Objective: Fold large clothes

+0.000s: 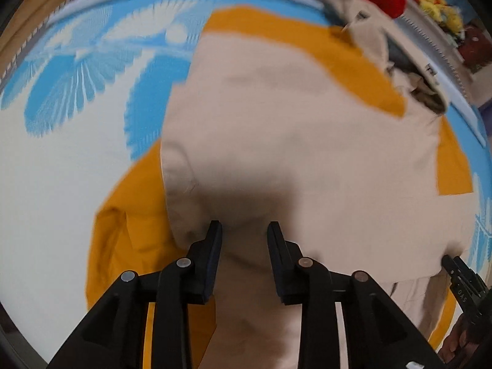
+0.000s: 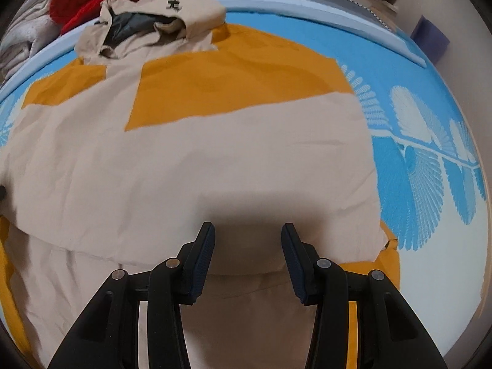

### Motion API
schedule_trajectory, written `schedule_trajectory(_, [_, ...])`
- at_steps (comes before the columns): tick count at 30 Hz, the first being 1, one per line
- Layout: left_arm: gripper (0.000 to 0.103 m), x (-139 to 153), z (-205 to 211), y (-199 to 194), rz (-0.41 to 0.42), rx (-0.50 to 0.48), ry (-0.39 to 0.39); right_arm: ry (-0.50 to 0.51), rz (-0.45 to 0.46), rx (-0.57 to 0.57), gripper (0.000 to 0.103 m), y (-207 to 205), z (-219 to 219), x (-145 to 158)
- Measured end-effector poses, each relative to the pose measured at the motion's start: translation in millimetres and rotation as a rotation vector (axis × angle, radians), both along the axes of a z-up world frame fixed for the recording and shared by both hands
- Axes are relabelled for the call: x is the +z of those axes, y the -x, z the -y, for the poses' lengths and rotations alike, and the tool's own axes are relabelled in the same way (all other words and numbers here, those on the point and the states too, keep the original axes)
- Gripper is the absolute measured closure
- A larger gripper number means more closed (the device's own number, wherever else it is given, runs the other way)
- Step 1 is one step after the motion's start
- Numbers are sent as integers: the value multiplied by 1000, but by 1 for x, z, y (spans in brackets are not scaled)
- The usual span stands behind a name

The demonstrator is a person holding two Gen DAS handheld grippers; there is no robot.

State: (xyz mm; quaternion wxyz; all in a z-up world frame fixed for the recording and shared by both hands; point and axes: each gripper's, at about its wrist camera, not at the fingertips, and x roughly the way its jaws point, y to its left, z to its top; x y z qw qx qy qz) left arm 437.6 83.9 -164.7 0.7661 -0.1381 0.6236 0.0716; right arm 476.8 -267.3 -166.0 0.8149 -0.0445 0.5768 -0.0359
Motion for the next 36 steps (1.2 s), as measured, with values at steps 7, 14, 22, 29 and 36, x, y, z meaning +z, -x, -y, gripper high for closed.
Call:
schedule_trajectory(7, [67,48,11,2,157,-44,-48,6,51,31,57,6,-7,16])
schedule_trajectory(14, [56,92,29,16,312,-43,-55,15,140,71,57,31,-21,54])
schedule_trajectory(22, [51,119,55,44,477,-75,-101,8,195,84,57,63,-21,86])
schedule_trajectory(29, [52,128,68,49,523,-71,-140,-19,229,60,57,77,-5,105])
schedule_trajectory(36, [59,130,81,44,506,-115,-159,-43,235,30,57,74,16,111])
